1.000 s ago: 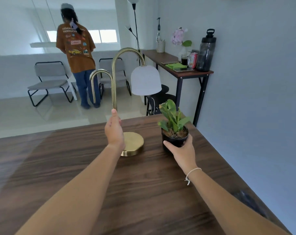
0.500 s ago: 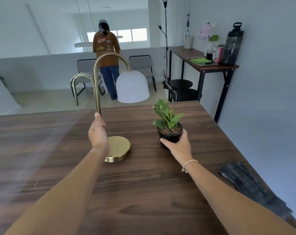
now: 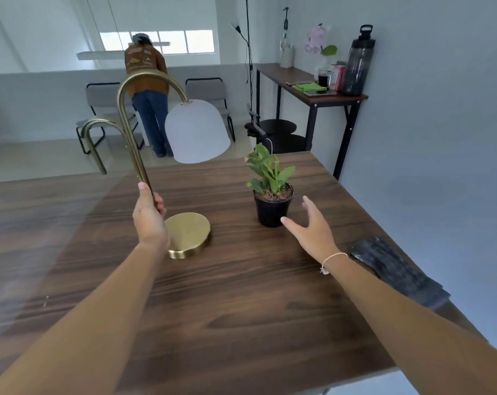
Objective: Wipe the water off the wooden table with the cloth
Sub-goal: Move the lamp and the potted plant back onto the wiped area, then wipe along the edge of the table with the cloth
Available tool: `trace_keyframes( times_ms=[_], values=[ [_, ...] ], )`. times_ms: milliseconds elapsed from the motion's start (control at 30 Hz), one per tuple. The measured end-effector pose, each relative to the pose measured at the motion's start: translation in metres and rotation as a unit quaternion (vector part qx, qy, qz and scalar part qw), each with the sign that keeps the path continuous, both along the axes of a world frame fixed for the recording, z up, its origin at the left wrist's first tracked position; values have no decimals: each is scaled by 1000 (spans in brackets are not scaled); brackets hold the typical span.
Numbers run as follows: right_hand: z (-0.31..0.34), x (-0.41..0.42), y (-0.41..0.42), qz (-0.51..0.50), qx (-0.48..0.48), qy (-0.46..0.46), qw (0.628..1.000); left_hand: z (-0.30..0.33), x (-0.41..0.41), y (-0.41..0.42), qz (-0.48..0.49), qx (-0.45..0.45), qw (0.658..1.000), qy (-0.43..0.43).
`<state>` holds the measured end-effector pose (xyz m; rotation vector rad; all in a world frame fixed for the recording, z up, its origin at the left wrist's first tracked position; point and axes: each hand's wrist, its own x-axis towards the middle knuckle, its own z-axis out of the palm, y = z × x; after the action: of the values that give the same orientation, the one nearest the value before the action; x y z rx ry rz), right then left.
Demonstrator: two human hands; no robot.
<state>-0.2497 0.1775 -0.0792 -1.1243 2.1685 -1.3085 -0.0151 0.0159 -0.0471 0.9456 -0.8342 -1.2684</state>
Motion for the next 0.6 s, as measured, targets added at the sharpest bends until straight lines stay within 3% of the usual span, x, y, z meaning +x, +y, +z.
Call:
trace_keyframes(
  times_ms=[133, 200, 300, 467, 600],
  values=[
    [9, -27, 53, 1, 107, 243, 964, -1, 8, -1, -49, -2, 999, 2],
    [7, -47, 84, -18, 209, 309, 928, -7, 13, -4, -71, -9, 997, -15],
    [-5, -61, 122, -28, 324, 297, 898, -18, 21, -2, -107, 2, 990, -96],
    [-8, -48, 130, -39, 308, 233, 922, -23, 43, 12, -139, 15, 978, -154],
    [-14, -19, 129, -57, 315, 251, 914, -26, 81, 28, -121, -38, 937, -326]
  ],
)
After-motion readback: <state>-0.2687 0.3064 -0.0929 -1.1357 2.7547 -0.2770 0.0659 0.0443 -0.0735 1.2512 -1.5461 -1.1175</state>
